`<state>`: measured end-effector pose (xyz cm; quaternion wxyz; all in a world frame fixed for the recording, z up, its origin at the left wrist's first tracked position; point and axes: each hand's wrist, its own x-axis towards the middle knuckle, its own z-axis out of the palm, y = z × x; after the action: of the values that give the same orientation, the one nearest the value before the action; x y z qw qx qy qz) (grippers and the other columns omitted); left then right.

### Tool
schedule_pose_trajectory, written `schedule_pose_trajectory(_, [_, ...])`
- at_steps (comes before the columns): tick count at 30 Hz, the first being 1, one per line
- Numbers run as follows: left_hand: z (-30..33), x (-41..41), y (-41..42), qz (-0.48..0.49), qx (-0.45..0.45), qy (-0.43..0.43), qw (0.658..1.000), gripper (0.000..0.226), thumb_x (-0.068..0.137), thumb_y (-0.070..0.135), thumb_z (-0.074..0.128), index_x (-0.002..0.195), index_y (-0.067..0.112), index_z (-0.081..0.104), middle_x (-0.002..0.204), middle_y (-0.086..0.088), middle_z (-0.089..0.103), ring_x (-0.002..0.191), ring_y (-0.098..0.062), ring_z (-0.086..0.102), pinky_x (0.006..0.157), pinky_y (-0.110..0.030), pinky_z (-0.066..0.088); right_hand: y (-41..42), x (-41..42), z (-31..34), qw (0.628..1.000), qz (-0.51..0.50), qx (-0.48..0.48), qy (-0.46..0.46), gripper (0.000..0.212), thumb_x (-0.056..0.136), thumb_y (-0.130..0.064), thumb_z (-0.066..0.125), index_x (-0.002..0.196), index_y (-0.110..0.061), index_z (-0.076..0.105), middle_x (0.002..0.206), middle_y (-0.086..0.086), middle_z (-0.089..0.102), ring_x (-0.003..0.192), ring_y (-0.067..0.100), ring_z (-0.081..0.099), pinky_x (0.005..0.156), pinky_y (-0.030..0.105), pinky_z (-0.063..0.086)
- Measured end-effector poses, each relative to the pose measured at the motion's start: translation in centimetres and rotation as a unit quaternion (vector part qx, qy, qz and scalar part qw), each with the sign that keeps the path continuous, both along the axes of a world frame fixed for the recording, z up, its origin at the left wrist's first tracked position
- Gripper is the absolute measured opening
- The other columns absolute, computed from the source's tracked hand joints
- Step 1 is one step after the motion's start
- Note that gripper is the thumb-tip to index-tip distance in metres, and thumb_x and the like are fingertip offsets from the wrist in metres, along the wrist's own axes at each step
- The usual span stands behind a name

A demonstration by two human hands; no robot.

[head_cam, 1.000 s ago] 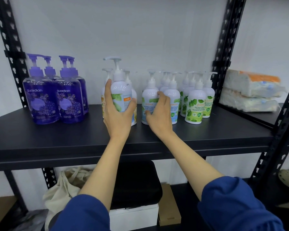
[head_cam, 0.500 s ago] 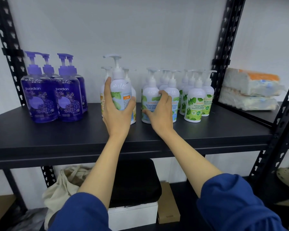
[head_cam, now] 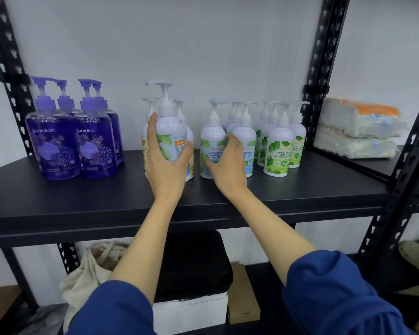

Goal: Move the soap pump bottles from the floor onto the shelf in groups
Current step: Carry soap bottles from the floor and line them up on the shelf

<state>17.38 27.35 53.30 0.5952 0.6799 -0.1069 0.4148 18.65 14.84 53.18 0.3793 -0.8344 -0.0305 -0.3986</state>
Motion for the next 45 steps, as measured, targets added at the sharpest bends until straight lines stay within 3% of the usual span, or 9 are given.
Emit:
schedule_pose_trajectory(5, [0.1, -0.3, -0.1, -0.002, 0.005, -0.001, 1.000, 0.077, 0.069, 0.056, 0.059, 0.135, 0.061, 0.019, 0.140, 0.009, 0.047, 0.119, -0.016, 0.054, 0.098, -0.041, 0.048, 0.2, 0.3, 0.2, 0.998, -0.024, -0.061, -0.005, 0.084, 0.078, -0.025, 0.075, 0.143, -0.007, 0.026, 0.130, 0.015, 0.039, 0.117, 0.030, 0.045, 0.089, 0.041, 0.047])
schedule_pose_trajectory(13, [0.2, -0.4, -0.2, -0.001, 0.002, -0.007, 1.000, 0.079, 0.069, 0.055, 0.059, 0.138, 0.054, 0.022, 0.139, 0.009, 0.047, 0.119, -0.015, 0.053, 0.099, -0.041, 0.048, 0.4, 0.4, 0.2, 0.996, -0.057, -0.068, 0.001, 0.078, 0.080, -0.021, 0.072, 0.143, -0.005, 0.027, 0.130, 0.017, 0.038, 0.115, 0.034, 0.046, 0.085, 0.045, 0.048])
schedule_pose_trajectory(19, [0.3, -0.6, -0.2, -0.016, 0.005, -0.004, 1.000, 0.078, 0.074, 0.045, 0.066, 0.139, 0.051, 0.023, 0.141, 0.008, 0.044, 0.121, -0.015, 0.052, 0.100, -0.040, 0.047, -1.1, -0.9, 0.5, 1.000, 0.017, -0.024, 0.007, 0.070, 0.085, -0.019, 0.069, 0.142, -0.007, 0.030, 0.132, 0.013, 0.041, 0.120, 0.025, 0.044, 0.095, 0.033, 0.041])
schedule_pose_trajectory(23, [0.5, -0.9, -0.8, -0.046, 0.008, 0.010, 0.999, 0.076, 0.081, 0.025, 0.071, 0.143, 0.036, 0.028, 0.137, 0.008, 0.047, 0.113, -0.006, 0.052, 0.085, -0.006, 0.042, -5.5, -3.4, 0.5, 0.997, -0.013, -0.047, 0.061, 0.027, 0.089, -0.023, 0.061, 0.112, -0.009, 0.058, 0.080, -0.001, 0.056, 0.080, 0.020, 0.055, 0.071, 0.030, 0.044])
schedule_pose_trajectory(25, [0.6, -1.3, -1.7, -0.075, 0.008, 0.003, 0.997, 0.075, 0.081, 0.021, 0.072, 0.142, 0.033, 0.029, 0.133, 0.012, 0.044, 0.111, -0.003, 0.050, 0.086, -0.006, 0.043, -8.2, -4.3, 0.3, 0.990, 0.004, -0.076, 0.116, 0.015, 0.087, -0.022, 0.062, 0.098, -0.010, 0.064, 0.071, -0.003, 0.056, 0.074, 0.017, 0.054, 0.065, 0.027, 0.039])
schedule_pose_trajectory(28, [0.2, -1.9, -3.9, -0.117, 0.008, -0.007, 0.993, 0.075, 0.080, 0.022, 0.072, 0.140, 0.034, 0.029, 0.133, 0.017, 0.040, 0.121, -0.005, 0.047, 0.102, -0.030, 0.044, -11.1, -5.8, -0.1, 0.964, 0.057, -0.167, 0.200, 0.021, 0.089, -0.029, 0.061, 0.100, -0.013, 0.069, 0.093, 0.001, 0.067, 0.085, 0.015, 0.057, 0.073, 0.027, 0.043])
schedule_pose_trajectory(31, [-0.3, -2.5, -5.8, -0.133, 0.032, 0.001, 0.991, 0.074, 0.083, 0.018, 0.070, 0.142, 0.030, 0.028, 0.130, 0.021, 0.041, 0.114, 0.004, 0.047, 0.095, -0.018, 0.041, -11.3, -7.4, -0.8, 0.947, 0.040, -0.230, 0.219, 0.031, 0.096, -0.041, 0.046, 0.109, -0.022, 0.067, 0.111, -0.003, 0.066, 0.099, 0.020, 0.058, 0.079, 0.034, 0.045])
schedule_pose_trajectory(34, [-0.6, -2.3, -6.4, -0.137, 0.065, 0.002, 0.989, 0.075, 0.082, 0.019, 0.070, 0.142, 0.028, 0.027, 0.138, 0.008, 0.040, 0.119, -0.006, 0.047, 0.099, -0.025, 0.042, -10.5, -8.3, -1.7, 0.938, -0.024, -0.274, 0.209, 0.039, 0.101, -0.039, 0.029, 0.115, -0.023, 0.062, 0.123, -0.006, 0.061, 0.112, 0.021, 0.055, 0.077, 0.033, 0.040])
schedule_pose_trajectory(45, [-0.7, -2.4, -6.1, -0.151, 0.090, 0.017, 0.984, 0.070, 0.086, 0.015, 0.068, 0.137, 0.028, 0.022, 0.140, 0.000, 0.036, 0.124, -0.013, 0.045, 0.098, -0.015, 0.041, -10.3, -8.5, -2.9, 0.937, -0.069, -0.309, 0.148, 0.041, 0.103, -0.032, 0.026, 0.126, -0.024, 0.059, 0.132, -0.006, 0.058, 0.126, 0.013, 0.049, 0.092, 0.029, 0.039])
